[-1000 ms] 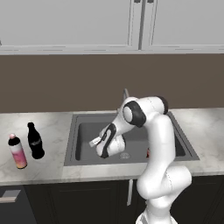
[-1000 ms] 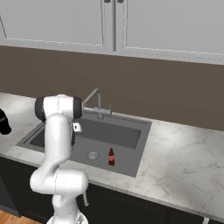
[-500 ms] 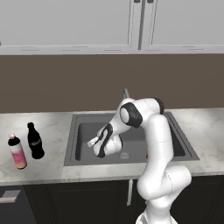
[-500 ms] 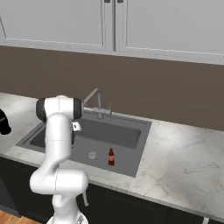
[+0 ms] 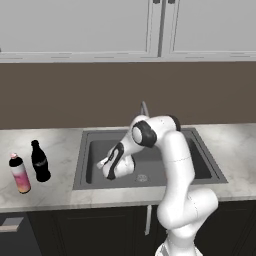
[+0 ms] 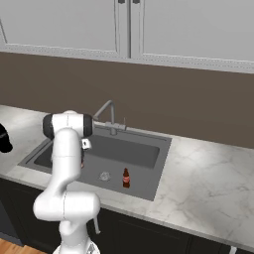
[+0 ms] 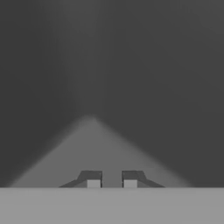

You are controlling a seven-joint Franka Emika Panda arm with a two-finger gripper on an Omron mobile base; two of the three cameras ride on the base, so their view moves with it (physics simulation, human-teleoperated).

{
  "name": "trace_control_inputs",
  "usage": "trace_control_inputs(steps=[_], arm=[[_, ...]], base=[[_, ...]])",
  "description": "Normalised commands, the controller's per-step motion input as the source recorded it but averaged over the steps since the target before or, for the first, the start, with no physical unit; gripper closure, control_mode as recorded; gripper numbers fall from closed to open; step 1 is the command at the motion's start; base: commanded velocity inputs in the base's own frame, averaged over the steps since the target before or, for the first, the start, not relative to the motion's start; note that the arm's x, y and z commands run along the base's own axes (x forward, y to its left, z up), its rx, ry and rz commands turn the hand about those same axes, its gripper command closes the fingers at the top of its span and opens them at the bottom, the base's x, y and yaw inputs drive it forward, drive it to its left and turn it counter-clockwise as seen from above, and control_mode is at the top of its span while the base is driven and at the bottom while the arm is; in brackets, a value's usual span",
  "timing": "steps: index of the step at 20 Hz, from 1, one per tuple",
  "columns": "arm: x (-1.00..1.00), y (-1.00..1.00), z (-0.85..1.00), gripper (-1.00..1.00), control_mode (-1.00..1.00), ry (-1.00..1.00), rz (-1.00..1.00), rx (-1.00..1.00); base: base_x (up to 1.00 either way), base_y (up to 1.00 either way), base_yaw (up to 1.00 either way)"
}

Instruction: Place the large bottle from the dining counter next to the other large bottle outside the sink, and place the small bottle from the dining counter next to the other small bottle inside the sink.

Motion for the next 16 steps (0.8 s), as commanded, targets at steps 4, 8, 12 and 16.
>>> trace_control_inputs(steps=[4, 8, 12, 16], arm=[[-0.02, 0.05, -0.64, 1.00, -1.00, -0.04, 0.00, 0.00], [-0.57, -0.02, -0.71, 1.00, -1.00, -0.03, 0.00, 0.00], [-0.77, -0.12, -0.77, 1.00, -1.00, -0.05, 0.00, 0.01], [-0.59, -0.31, -0.76, 1.00, -1.00, -0.06, 0.00, 0.04]], base=[[0.00, 0.00, 0.00], [0.00, 0.00, 0.00], [0.00, 0.00, 0.00], [0.00, 0.00, 0.00]])
